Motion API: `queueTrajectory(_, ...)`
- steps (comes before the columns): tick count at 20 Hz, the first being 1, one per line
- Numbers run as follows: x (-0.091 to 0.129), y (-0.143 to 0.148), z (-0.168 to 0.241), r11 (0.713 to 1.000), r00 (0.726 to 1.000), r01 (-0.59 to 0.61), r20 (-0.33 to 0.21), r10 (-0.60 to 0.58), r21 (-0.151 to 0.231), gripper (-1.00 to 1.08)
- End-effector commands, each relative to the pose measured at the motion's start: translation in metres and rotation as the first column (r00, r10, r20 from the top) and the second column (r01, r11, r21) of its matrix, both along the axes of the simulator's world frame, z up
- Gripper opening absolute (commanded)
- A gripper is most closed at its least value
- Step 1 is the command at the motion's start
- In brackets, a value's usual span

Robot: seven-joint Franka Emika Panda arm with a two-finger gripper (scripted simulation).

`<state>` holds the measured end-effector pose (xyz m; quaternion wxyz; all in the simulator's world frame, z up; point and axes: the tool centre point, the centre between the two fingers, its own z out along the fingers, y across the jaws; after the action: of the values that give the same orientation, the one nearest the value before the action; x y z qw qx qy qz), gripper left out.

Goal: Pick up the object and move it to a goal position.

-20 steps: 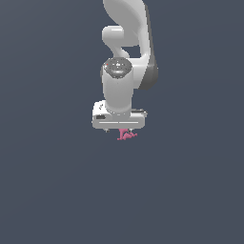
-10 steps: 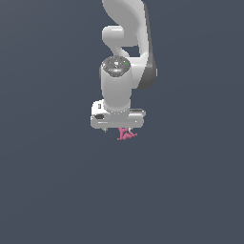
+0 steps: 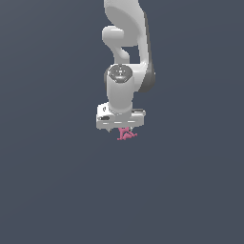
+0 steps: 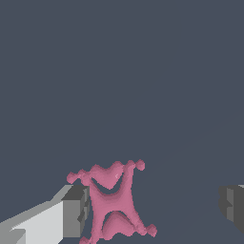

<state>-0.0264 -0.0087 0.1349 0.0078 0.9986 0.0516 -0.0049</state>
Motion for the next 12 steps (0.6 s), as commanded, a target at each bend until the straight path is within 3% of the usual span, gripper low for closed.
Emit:
queueTrajectory(1,-0.012,0.004,-0.014,1.000,1.000,-0.029,0.001,0.029,0.002,1.00)
queueTrajectory(12,-0.067,0.021,-0.061,0.990,0.990,-0.143,0.007,0.143,0.013,1.00)
